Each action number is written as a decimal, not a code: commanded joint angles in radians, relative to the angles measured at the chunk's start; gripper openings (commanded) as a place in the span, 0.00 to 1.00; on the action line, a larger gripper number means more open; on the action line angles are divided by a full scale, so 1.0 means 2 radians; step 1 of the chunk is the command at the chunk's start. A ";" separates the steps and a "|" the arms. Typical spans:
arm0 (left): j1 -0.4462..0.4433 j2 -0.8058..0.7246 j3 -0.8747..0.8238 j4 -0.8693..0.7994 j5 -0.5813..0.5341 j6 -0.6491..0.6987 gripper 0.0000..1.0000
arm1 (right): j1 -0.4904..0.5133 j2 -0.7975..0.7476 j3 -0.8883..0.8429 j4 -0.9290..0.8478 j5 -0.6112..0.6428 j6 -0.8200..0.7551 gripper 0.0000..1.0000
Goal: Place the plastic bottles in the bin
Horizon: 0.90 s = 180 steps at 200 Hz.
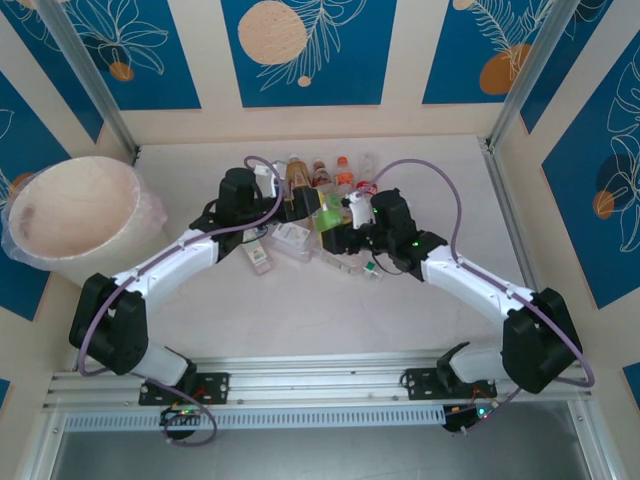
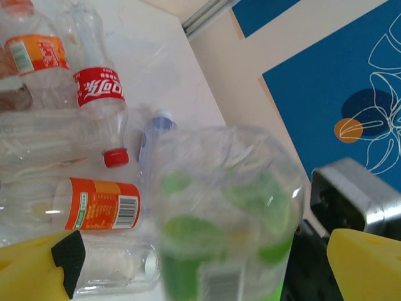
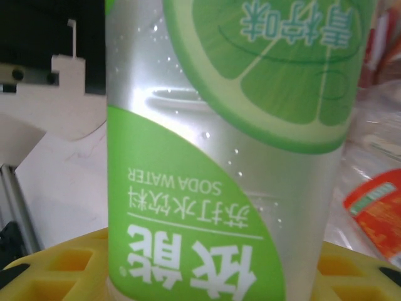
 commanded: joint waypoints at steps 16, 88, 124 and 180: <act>-0.002 -0.013 0.013 -0.036 -0.044 0.027 1.00 | 0.011 0.025 0.047 -0.008 -0.048 -0.021 0.52; -0.003 -0.016 0.029 -0.078 -0.090 0.048 0.66 | 0.058 0.057 0.104 -0.061 -0.020 -0.068 0.54; -0.002 -0.018 0.024 -0.070 -0.086 0.048 0.55 | 0.053 0.049 0.097 -0.044 -0.049 -0.080 0.66; 0.007 -0.053 0.022 -0.079 -0.174 0.085 0.52 | 0.007 -0.055 0.028 0.006 -0.100 -0.052 0.88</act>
